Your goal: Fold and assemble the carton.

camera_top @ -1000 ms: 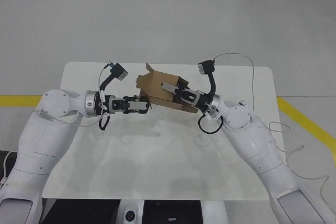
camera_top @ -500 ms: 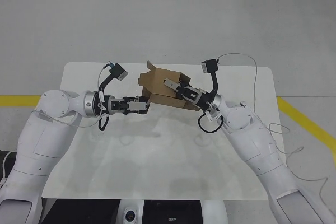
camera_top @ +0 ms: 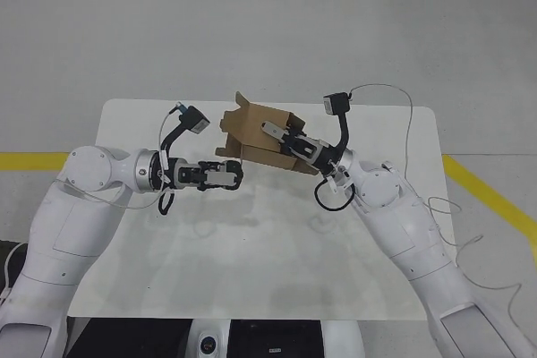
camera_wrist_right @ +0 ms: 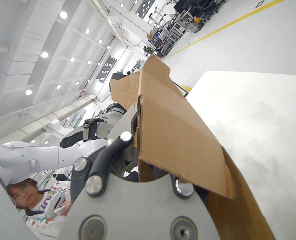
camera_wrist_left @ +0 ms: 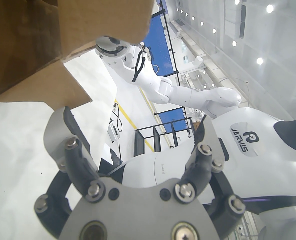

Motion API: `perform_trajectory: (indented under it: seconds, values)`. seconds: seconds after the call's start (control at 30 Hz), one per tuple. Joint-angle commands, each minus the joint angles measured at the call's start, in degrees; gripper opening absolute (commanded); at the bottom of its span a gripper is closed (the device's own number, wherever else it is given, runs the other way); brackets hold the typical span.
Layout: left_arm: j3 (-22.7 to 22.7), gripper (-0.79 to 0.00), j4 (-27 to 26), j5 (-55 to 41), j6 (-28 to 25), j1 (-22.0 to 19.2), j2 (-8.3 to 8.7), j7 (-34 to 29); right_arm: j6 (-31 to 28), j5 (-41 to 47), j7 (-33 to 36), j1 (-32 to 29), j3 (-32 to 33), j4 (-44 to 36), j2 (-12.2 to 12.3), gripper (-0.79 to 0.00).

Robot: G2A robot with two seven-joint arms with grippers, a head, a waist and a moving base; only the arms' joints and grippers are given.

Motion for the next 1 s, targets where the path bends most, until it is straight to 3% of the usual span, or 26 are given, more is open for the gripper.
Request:
perform_trajectory:
  seconds: [0.0,0.97]
  values:
    - [0.2,0.0,-0.1,0.0,0.0,0.0,-0.05,-0.2,-0.2,0.0,0.0,0.1,-0.1,0.0,-0.1,-0.785]
    - [0.3,0.0,2.3,0.5,-0.4,-1.4,-0.38,0.6,1.0,5.4,4.4,-1.2,-2.1,0.3,-1.6,-0.785]
